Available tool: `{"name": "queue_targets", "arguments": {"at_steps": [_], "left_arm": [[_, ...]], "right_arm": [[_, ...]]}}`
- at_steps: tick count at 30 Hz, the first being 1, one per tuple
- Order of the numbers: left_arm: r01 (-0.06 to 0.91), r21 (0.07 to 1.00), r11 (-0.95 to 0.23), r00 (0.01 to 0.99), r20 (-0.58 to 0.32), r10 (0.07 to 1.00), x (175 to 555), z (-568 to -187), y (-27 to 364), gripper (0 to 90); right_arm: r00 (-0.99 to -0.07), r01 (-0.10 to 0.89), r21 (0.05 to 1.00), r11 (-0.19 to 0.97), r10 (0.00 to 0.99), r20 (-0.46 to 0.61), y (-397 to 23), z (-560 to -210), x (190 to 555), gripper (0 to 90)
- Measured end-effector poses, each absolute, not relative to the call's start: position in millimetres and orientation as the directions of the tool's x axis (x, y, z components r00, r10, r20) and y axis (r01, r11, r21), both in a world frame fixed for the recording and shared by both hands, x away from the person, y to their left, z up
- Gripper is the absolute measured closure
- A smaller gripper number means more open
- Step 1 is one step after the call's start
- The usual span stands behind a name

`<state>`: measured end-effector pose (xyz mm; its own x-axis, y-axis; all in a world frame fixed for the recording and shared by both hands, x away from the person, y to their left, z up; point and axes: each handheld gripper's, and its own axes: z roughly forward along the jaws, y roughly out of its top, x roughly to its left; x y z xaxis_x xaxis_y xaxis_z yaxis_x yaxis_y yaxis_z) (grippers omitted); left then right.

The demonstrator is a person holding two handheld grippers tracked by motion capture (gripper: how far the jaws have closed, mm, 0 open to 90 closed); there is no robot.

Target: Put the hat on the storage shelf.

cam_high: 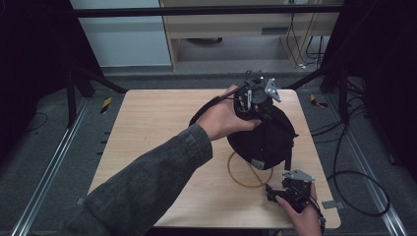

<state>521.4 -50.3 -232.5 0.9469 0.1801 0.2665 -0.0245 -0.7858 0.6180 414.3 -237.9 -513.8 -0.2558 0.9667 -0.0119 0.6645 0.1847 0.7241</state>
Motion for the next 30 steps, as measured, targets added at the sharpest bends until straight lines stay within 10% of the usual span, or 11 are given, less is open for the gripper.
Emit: {"name": "queue_targets", "arguments": {"at_steps": [30], "left_arm": [[-0.021, 0.62, -0.784, 0.951, 0.254, 0.176, 521.7, -239.9, -46.3, 69.4]], "right_arm": [[-0.255, 0.665, 0.724, 0.181, 0.967, -0.007, -237.7, -513.7, 414.3, 0.4]]}}
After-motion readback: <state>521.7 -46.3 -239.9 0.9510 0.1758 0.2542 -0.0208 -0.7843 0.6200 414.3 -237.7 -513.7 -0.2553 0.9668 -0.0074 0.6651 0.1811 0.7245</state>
